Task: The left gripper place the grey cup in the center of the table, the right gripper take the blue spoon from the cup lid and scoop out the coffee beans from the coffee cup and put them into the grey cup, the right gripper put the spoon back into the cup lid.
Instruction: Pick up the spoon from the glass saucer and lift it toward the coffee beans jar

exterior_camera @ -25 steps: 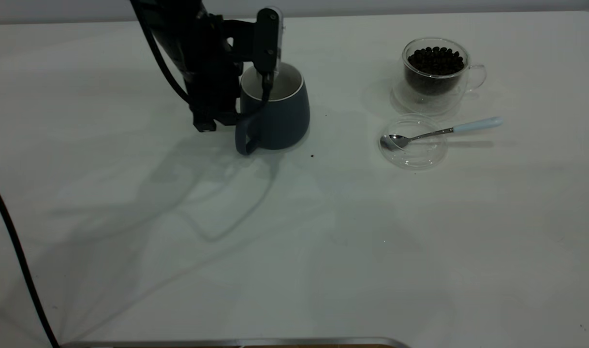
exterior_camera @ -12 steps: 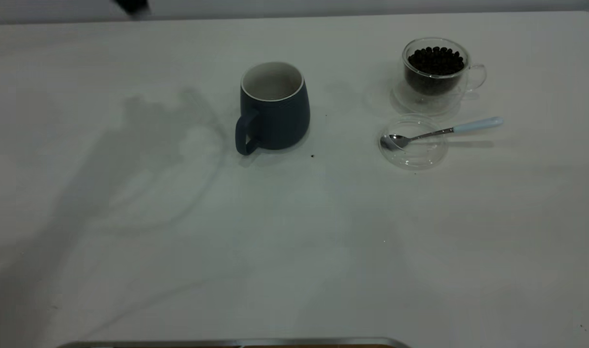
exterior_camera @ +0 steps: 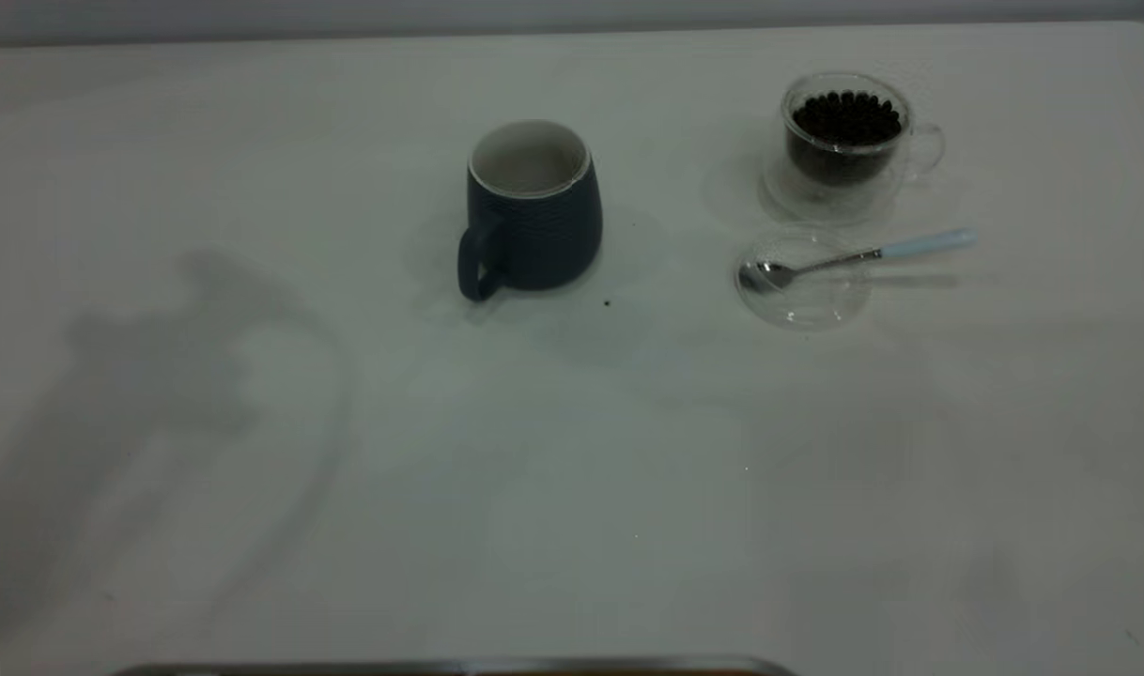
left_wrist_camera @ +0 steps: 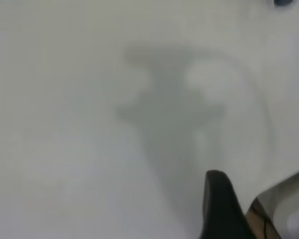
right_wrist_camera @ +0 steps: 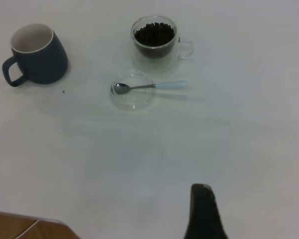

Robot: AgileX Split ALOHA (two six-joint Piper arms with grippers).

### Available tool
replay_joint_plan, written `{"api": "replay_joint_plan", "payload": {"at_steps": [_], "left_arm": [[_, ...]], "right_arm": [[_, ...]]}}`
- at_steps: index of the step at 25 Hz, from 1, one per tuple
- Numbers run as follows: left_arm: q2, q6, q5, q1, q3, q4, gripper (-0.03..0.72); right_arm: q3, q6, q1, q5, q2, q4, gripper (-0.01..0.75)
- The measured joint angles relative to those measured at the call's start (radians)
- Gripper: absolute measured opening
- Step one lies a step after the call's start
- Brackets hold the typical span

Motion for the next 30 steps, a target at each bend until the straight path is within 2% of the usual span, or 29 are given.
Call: {"api": "replay_joint_plan", "payload": {"at_steps": [4,7,12,18,23,26,30], "left_arm": [[-0.149,-0.058,0.0,0.0,0.054,0.0,0.475],[-0.281,-0.101,0.0,0.0,0.156,-0.011,0.475],[-0.507,-0.131,0.0,0.0,0.412,-0.011,0.475],[-0.741,-0.288,-0.007,0.0,0.713,-0.012,0.475],[-0.923,-0.33,-0.067,0.0,0.926,-0.011,0.475],[-1.016,-0.33,-0.063,0.0,0.996,-0.011,0.475],[-1.13,-0.322,-0.059,0.0,1.008,-0.011,0.475]], "right_arm": [[0.0,0.0,0.0,0.0,0.0,0.001,0.562],[0.0,0.0,0.0,0.0,0.0,0.001,0.562],[0.0,0.0,0.0,0.0,0.0,0.001,0.562],[0.0,0.0,0.0,0.0,0.0,0.001,0.562],[0.0,0.0,0.0,0.0,0.0,0.001,0.562],[0.0,0.0,0.0,0.0,0.0,0.001,0.562],[0.0,0.0,0.0,0.0,0.0,0.001,0.562]]}}
